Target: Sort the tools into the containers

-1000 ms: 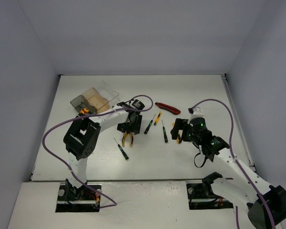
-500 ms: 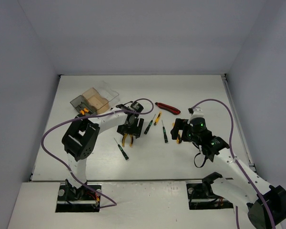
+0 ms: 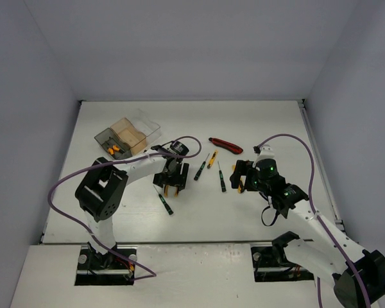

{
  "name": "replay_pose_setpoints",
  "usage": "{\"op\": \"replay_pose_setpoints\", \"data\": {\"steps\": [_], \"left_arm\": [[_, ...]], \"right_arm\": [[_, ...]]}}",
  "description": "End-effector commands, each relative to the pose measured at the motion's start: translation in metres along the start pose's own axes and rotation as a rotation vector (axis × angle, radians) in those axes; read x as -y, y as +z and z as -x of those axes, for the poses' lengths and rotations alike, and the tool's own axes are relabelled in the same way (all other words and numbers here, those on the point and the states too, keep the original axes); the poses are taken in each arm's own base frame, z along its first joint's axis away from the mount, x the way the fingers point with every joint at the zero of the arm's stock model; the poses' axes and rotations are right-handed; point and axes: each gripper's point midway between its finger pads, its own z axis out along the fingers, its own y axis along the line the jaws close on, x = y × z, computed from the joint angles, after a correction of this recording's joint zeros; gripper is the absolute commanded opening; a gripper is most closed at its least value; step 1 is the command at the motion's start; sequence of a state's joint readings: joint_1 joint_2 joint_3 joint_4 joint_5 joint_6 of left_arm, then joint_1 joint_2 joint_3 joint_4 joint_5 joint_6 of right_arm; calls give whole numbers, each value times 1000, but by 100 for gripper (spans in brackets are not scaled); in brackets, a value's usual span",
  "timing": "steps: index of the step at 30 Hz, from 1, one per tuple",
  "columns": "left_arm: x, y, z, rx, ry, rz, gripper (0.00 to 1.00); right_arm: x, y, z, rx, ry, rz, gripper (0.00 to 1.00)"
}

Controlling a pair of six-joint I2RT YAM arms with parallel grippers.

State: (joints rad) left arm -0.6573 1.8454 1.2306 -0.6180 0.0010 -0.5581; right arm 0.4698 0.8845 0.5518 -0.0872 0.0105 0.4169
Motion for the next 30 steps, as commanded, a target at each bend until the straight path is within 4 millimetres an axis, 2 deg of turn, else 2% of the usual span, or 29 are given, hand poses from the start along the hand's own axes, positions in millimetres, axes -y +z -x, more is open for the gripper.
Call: {"op": "replay_pose_setpoints", "data": {"steps": [1,10,15,22,25,26,30], "left_arm": [[-1,-10,4,44,-45,12,70],[-1,-5,1,35,-48,18,69],[1,-2,0,34,-53,13,59],[2,3,0,24,-58,20,27],[3,0,3,33,-57,15,3],[3,-2,5,41,-58,14,0],[5,-11,15,85,-61,2,0]], "right_arm": [[-6,-1,16,56,-4,26,88],[-6,0,15,51,-6,24,89],[-6,2,15,47,-11,20,89],[-6,1,15,48,-8,22,88],[-6,1,14,49,-6,21,89],[-6,1,15,51,-6,22,88],[-5,1,15,49,-5,20,89]]}}
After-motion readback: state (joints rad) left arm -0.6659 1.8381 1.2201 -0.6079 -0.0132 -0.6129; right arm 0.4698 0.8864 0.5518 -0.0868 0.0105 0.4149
